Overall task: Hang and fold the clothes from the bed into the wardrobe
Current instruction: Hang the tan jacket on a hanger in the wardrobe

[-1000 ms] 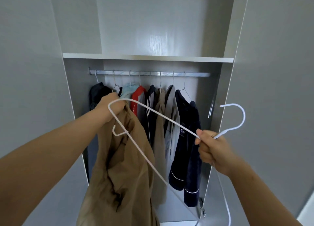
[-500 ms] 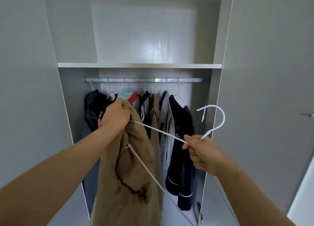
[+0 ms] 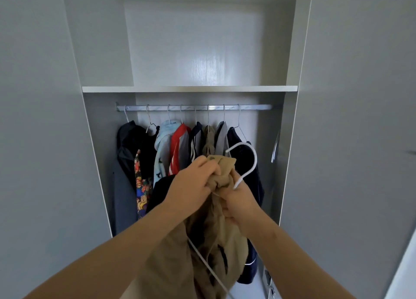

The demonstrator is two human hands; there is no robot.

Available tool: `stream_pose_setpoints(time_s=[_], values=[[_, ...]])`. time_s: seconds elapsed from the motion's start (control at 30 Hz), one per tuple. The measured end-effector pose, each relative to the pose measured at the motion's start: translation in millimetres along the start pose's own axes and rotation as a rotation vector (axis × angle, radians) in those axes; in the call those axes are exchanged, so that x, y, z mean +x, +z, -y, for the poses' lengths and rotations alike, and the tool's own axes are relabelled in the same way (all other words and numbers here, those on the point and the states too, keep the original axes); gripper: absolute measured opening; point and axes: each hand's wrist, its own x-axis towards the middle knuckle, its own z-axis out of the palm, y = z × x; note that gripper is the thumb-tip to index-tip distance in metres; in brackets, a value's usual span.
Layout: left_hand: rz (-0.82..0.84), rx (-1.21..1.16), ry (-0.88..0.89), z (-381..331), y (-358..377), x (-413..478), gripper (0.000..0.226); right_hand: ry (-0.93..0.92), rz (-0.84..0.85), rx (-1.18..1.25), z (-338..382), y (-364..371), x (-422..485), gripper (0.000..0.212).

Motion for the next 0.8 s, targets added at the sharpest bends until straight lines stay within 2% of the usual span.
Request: stream_pose_setpoints(time_s=[0.07,0.13,0.3,0.33,0.4,0.43,0.47,0.6,0.7,0.73,0.8], values=[[0.008,-0.088,-0.089,2,-1,-9,0.018,-0.057,0.007,0.103,-6,-2,0,0.034],[0.068,-0.145,-0.112,4,-3,-21,0.019,-0.054,-0.059,0.179,-7,-6,-1,0.035],[0.403,-0.217,-0.142,14,-24,-46,0.028,-0.055,-0.197,0.248,-3,-12,2,0.028],[0.351,-0.145,-0.115,18,-30,-43,0.034,-0.072,-0.193,0.260,0,-13,3,0.029],[0.023,0.168,0.023,25,-40,-27,0.053,-0.116,-0.161,0.259,11,-17,4,0.028],[-0.090,0.311,0.066,26,-45,-16,0.058,-0.143,-0.135,0.255,19,-18,5,0.026],[-0.119,0.409,0.078,26,-48,-4,0.065,-0.172,-0.101,0.256,28,-19,5,0.024],[0.075,0.495,0.099,18,-51,34,0.081,-0.252,-0.071,0.224,49,-23,13,0.031],[0.156,0.476,0.107,11,-57,51,0.070,-0.286,-0.126,0.124,53,-27,19,0.036],[0.171,0.452,0.095,11,-59,53,0.066,-0.317,-0.157,0.057,54,-29,19,0.038],[0.102,0.377,0.102,13,-59,54,0.071,-0.393,-0.192,-0.047,55,-34,20,0.044]])
